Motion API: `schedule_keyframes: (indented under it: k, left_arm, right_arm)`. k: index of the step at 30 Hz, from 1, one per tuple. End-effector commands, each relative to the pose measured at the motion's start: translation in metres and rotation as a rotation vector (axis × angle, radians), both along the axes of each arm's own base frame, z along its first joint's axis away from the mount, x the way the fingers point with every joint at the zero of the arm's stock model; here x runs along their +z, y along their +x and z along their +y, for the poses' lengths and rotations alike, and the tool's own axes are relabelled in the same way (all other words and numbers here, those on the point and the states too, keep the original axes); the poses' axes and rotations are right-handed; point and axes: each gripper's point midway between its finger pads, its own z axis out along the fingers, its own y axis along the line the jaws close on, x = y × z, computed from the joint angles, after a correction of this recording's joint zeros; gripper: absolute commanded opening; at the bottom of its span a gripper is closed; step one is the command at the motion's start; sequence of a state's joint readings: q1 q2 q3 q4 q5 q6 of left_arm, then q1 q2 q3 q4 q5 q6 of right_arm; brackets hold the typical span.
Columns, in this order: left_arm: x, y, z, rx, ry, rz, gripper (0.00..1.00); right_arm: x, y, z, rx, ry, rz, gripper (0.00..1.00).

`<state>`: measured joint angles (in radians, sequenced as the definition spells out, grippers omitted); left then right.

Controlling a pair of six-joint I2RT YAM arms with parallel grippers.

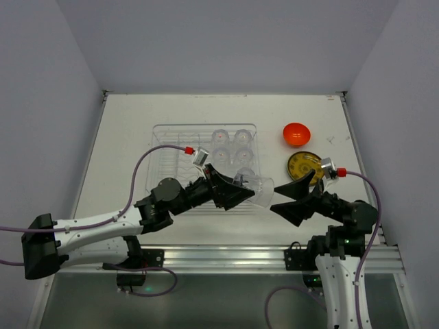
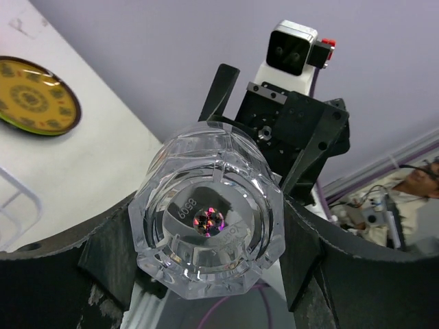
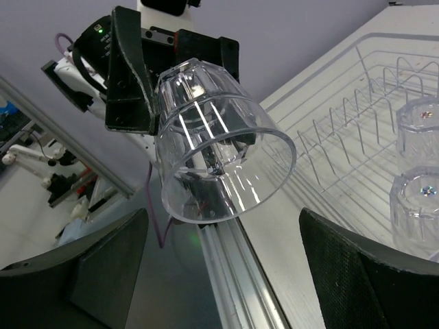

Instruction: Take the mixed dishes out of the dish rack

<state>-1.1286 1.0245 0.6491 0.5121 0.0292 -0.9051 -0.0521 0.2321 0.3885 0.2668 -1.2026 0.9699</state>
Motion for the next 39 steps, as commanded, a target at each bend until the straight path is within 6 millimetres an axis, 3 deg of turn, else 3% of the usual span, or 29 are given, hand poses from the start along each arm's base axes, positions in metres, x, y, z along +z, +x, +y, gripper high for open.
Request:
schedule_keyframes:
  k: [1,3,8,14,17,22,24,25,28,32,34,35,36,38,39]
  left_arm:
    - [0.060,-0.018,0.006,-0.087,-0.280,-0.044,0.00]
    - [0.058,-0.020,0.003,-0.109,-0.300,-0.028,0.00]
    - [0.048,-0.011,-0.011,-0.095,-0.293,0.017,0.00]
    - [0.030,-0.005,-0.029,-0.072,-0.264,0.075,0.00]
    - [0.030,-0.008,-0.040,-0.089,-0.256,0.079,0.00]
    - [0.025,-0.008,-0.042,-0.081,-0.256,0.098,0.00]
    - [0.027,-0.009,-0.041,-0.082,-0.265,0.096,0.00]
    - [0.027,-0.008,-0.041,-0.081,-0.267,0.096,0.00]
    - [0.026,-0.011,-0.044,-0.100,-0.270,0.091,0.00]
    - [0.028,-0.015,-0.050,-0.130,-0.264,0.066,0.00]
    - [0.025,-0.010,-0.052,-0.102,-0.223,0.051,0.11]
    - [0.022,-0.005,-0.052,-0.071,-0.192,0.056,0.35]
    - [0.005,0.012,-0.056,0.025,-0.083,0.100,0.49]
    - [-0.006,0.026,-0.052,0.131,0.016,0.136,0.78]
    - [-0.020,0.033,-0.047,0.186,0.104,0.165,0.81]
  right_arm:
    - [0.015,-0.019,0.003,0.060,-0.012,-0.043,0.90]
    - [0.015,-0.020,0.003,0.070,-0.008,-0.036,0.87]
    - [0.023,-0.032,0.005,0.113,-0.004,-0.034,0.69]
    - [0.031,-0.040,0.005,0.085,-0.024,-0.098,0.67]
    - [0.030,-0.038,0.005,0.092,-0.031,-0.097,0.61]
    - [0.034,-0.036,0.003,0.035,-0.048,-0.118,0.56]
    - [0.034,-0.035,0.003,0.028,-0.040,-0.119,0.47]
    - [0.037,-0.035,0.002,0.019,-0.034,-0.143,0.32]
    - [0.040,-0.031,0.002,0.015,0.002,-0.138,0.00]
    - [0.042,-0.026,0.002,0.021,0.039,-0.153,0.00]
    - [0.044,-0.025,0.002,0.014,0.036,-0.167,0.00]
    - [0.044,-0.022,0.002,0.004,0.030,-0.164,0.00]
    - [0.044,-0.018,0.001,-0.018,0.026,-0.121,0.00]
    - [0.044,-0.010,-0.003,-0.076,-0.019,-0.171,0.00]
    - [0.034,0.000,-0.006,-0.126,-0.025,-0.099,0.00]
